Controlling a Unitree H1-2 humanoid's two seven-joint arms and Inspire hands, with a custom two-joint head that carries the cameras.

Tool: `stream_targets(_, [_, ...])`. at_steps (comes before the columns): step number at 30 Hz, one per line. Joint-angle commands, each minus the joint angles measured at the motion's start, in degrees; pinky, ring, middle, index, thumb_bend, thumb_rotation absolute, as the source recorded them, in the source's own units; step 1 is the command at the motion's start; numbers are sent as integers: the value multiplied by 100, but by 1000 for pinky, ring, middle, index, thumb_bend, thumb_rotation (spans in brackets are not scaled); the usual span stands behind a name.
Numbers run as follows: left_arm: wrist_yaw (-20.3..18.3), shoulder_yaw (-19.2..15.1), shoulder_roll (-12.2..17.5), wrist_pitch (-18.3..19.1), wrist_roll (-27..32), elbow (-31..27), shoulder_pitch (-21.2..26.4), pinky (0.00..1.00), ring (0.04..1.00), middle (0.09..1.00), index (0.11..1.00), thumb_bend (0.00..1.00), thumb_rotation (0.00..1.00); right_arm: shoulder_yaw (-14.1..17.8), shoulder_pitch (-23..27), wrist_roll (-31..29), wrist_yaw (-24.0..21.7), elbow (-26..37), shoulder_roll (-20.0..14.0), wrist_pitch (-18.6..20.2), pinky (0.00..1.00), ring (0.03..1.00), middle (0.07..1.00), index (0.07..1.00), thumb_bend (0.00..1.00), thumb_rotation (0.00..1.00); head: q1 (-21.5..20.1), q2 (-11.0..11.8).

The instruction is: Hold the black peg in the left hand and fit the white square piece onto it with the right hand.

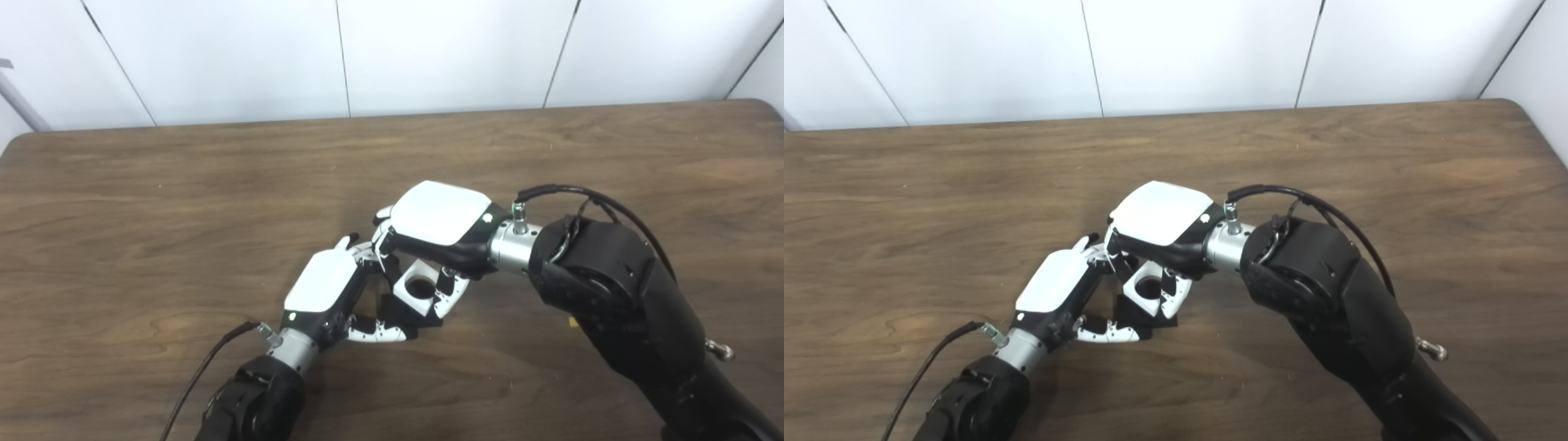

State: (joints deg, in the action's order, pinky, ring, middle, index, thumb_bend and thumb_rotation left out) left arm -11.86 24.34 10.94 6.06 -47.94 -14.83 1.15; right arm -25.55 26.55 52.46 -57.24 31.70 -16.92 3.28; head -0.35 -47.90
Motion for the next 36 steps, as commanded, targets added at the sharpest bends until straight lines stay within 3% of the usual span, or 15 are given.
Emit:
stream_targets(1, [-226,106,2,74,-34,137,1,1000,870,770,484,523,53,62,129,10,35,144,8,-2,843,889,771,485,524,134,2,-23])
stream_targets(36, [-280,169,-54,188,-117,61,19,1000,868,767,485,523,53,128,-69,-17,362,-8,-29,-150,827,881,766,484,525,135,74,-101])
